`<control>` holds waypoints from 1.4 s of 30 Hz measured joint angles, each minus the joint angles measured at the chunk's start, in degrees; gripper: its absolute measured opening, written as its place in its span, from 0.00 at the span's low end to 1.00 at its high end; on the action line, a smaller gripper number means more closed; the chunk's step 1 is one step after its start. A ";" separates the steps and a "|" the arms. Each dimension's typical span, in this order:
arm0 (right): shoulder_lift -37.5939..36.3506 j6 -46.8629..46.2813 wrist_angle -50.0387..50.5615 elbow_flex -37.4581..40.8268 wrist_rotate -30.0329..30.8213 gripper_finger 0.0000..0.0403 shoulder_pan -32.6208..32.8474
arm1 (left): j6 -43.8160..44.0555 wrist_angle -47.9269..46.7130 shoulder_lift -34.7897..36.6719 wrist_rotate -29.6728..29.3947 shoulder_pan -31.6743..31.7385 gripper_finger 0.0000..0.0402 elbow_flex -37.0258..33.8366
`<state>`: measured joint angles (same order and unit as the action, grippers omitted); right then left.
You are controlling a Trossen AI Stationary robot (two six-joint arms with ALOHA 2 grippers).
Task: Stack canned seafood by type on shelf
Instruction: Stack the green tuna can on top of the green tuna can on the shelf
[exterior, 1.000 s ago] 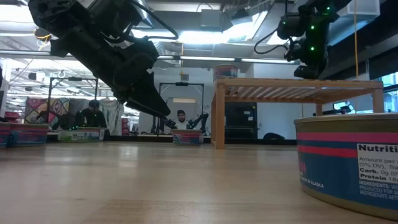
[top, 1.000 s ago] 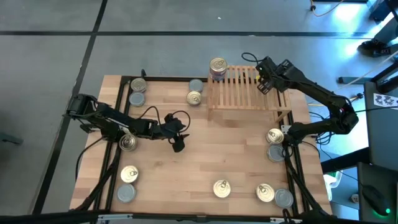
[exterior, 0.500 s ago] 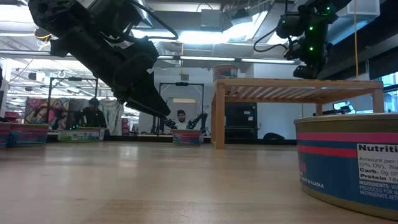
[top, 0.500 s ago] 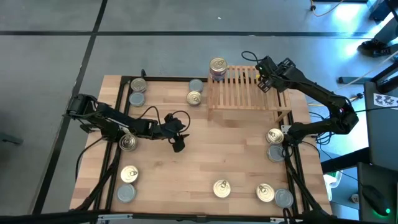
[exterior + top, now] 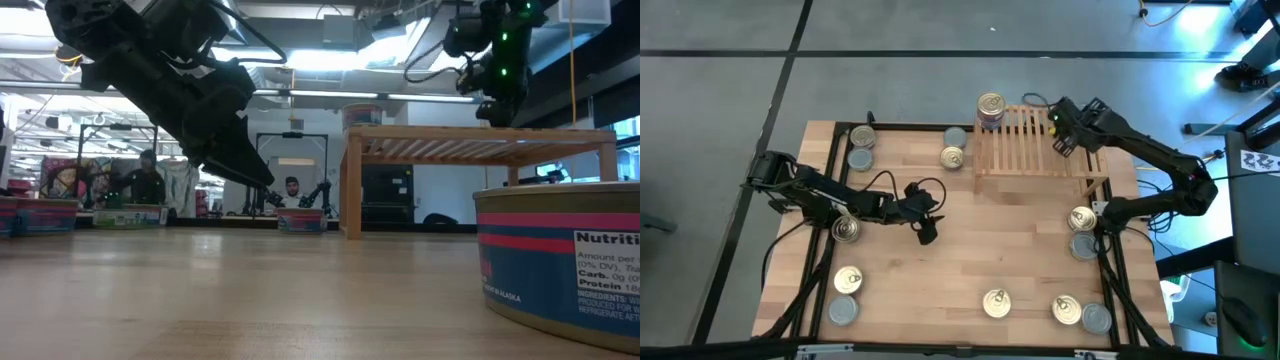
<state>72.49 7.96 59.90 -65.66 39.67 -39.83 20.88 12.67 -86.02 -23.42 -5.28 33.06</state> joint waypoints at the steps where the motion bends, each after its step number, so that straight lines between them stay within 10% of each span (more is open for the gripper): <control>1: 0.02 -1.38 1.90 -0.95 -0.86 0.68 1.84 | 0.00 0.02 0.00 0.00 0.00 0.57 0.00; 9: -1.59 -15.59 17.11 -6.15 -17.75 0.68 20.80 | 0.03 0.34 0.00 -0.01 -0.31 0.57 0.01; 20: -2.62 -26.70 20.27 11.43 -40.63 0.68 39.92 | 0.22 2.12 0.00 0.00 -0.70 0.57 0.02; 27: -2.60 -34.24 19.87 19.57 -47.30 0.65 44.79 | -0.18 3.45 0.00 0.00 -0.70 0.57 0.02; 42: 3.36 -43.19 16.02 21.96 -51.79 0.23 51.23 | -0.24 3.39 0.00 0.00 -0.70 0.57 0.02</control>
<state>75.84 -35.23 75.92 -43.70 -12.12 11.40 20.64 16.05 -86.02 -23.42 -5.98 33.08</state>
